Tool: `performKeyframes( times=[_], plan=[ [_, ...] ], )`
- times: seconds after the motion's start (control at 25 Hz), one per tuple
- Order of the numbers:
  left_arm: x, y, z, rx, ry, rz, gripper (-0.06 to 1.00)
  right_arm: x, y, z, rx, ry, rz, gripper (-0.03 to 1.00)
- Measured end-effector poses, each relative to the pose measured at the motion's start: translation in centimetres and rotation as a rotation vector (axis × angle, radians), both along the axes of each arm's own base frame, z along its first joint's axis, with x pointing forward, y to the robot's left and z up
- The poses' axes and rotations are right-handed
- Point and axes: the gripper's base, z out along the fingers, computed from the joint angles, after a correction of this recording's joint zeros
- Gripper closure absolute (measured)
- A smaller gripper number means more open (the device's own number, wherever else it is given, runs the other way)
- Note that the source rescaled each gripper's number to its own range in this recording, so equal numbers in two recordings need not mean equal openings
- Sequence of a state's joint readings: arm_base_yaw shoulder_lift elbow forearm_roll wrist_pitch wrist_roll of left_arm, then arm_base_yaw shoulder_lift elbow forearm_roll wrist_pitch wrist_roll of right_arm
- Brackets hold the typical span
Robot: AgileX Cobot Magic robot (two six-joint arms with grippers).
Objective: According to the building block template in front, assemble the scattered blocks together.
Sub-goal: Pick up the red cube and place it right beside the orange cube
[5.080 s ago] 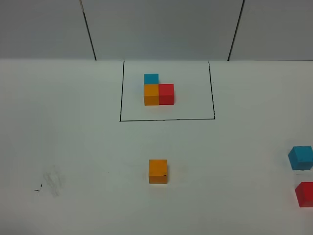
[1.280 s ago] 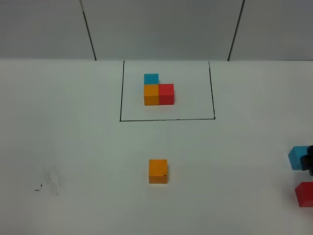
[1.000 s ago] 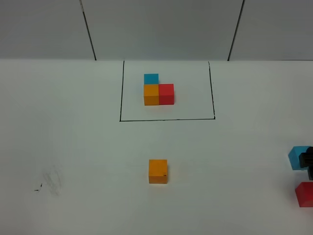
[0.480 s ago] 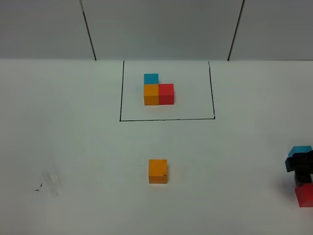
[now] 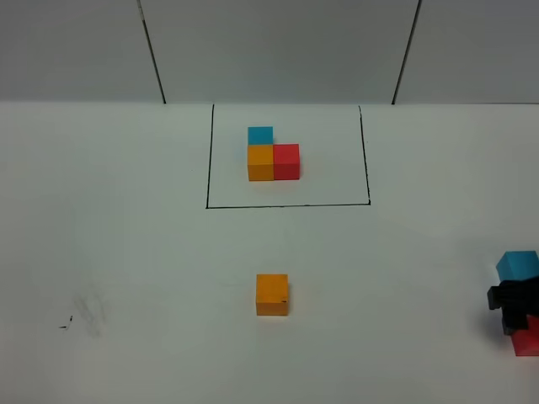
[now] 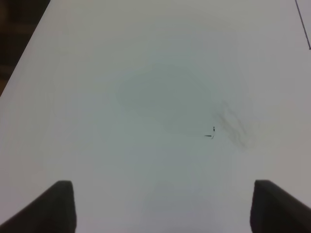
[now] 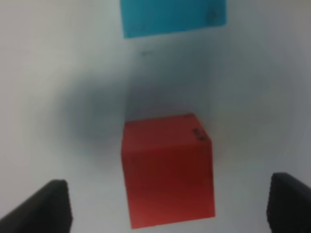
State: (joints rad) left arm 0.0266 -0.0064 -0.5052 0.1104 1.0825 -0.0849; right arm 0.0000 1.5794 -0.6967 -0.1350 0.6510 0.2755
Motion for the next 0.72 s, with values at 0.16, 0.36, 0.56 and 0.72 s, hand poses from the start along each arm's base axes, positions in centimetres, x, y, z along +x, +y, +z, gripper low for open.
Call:
performKeyframes(
  times=[0.16, 0.36, 0.56, 0.72],
  plan=[
    [0.0, 0.0, 0.0, 0.0, 0.0, 0.0, 0.34, -0.7, -0.3, -1.0, -0.005, -0.01, 0.007, 0.3],
    [0.0, 0.0, 0.0, 0.0, 0.0, 0.0, 0.34, -0.5, -0.3, -1.1, -0.011, -0.055, 0.037, 0.3],
    [0.0, 0.0, 0.0, 0.0, 0.0, 0.0, 0.34, -0.4, -0.3, -1.1, -0.01, -0.069, 0.041, 0.3],
    [0.0, 0.0, 0.0, 0.0, 0.0, 0.0, 0.34, -0.2, -0.3, -1.7, -0.008, -0.055, 0.044, 0.3]
  ],
)
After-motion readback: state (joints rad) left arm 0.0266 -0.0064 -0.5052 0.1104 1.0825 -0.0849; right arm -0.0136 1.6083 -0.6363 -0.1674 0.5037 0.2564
